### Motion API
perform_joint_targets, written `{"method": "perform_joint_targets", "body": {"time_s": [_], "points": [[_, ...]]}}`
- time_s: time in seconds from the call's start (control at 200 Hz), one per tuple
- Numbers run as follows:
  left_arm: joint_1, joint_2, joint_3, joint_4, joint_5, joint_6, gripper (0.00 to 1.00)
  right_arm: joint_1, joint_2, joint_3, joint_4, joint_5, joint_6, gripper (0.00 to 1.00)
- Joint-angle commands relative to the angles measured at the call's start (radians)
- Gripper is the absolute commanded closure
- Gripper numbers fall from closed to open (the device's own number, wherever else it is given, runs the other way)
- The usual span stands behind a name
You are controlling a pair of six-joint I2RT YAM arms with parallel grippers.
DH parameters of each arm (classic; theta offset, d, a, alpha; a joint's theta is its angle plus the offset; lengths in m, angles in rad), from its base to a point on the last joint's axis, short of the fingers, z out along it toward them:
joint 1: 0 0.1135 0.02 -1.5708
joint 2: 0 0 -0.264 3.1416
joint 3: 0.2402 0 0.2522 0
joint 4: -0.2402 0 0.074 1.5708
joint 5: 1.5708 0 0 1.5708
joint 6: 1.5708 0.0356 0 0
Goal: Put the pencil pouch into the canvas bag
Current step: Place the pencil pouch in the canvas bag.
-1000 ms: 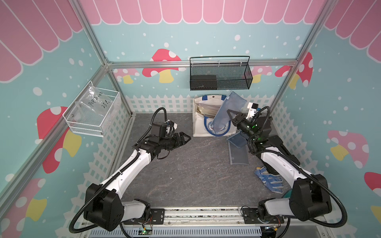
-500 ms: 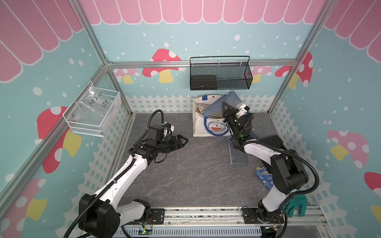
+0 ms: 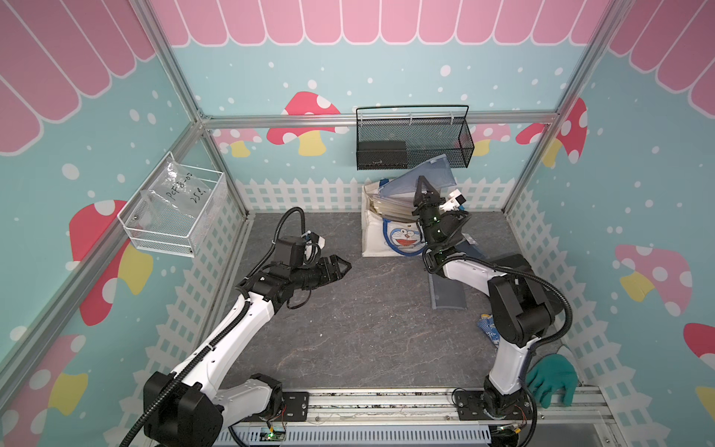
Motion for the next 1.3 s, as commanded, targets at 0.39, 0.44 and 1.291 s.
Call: {"method": "perform_joint_targets", "body": {"time_s": [0.39,0.44,1.291], "points": [[0.021,-0.056,-0.002,-0.033,-0.056,0.021,0.17,0.017,0.036,-0.083,-0.014,0.009,0.066,1.00],[0.021,-0.054,0.000,-0.033,-0.058,0.021,0.17,0.017,0.021,-0.100,-0.025,0.001,0.067,1.00],[0.028,-0.091,-0.044,-0.004,-0.060,0.006,0.18,0.003,-0.154,-0.119,-0.263,-0.099,-0.014,0.53]]}}
